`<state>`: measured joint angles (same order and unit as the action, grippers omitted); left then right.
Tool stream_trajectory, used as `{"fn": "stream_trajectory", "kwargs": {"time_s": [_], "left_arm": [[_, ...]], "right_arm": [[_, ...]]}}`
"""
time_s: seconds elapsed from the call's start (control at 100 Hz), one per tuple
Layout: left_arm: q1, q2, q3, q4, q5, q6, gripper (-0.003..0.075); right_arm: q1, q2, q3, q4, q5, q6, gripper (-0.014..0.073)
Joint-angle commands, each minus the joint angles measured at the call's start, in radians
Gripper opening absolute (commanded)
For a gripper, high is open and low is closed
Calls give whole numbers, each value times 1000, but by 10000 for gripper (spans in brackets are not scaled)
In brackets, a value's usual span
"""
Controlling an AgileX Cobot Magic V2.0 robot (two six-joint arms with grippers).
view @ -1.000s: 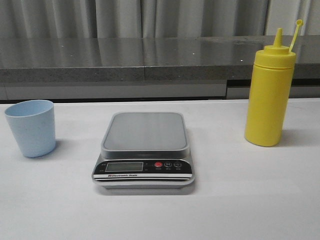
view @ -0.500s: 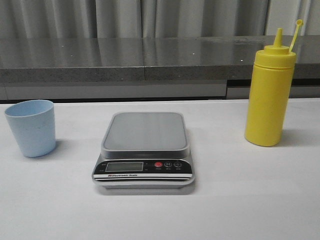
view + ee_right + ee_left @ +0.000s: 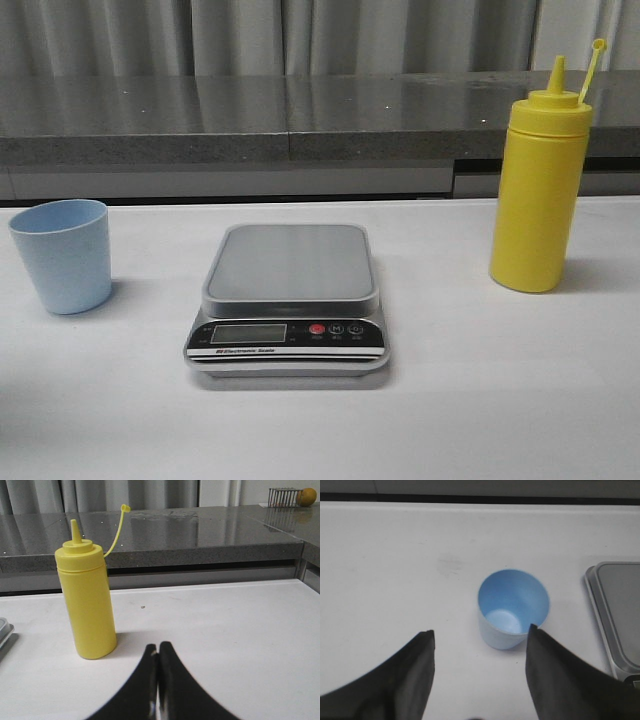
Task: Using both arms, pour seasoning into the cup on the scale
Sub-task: 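Lower the left gripper onto the light blue cup and grasp it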
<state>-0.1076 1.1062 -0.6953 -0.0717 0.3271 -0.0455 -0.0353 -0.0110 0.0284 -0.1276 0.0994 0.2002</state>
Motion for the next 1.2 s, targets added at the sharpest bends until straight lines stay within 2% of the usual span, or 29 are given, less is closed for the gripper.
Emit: {"fn": "stream_trajectory", "kwargs": {"time_s": [0.0,0.26,0.38,0.79,1.19], "left_arm": [[-26,49,-93,-3,-22,-7,410],[-33,272,-326,-8,228,-7,410],[-33,372,-409,-8,297,-7,410],[-33,615,-574,-3,347,-7,408],[-18,711,-585,0,346,-7,408]], "right_arm": [[-4,-21,-19,-8,-74,-1,-67],[-4,-21,-19,-8,-74,-1,-67],[-4,-21,-19,-8,-74,-1,-67],[-4,-21,-19,-8,-74,-1,-67],[-4,-21,-19,-8,-74,-1,-67]]}}
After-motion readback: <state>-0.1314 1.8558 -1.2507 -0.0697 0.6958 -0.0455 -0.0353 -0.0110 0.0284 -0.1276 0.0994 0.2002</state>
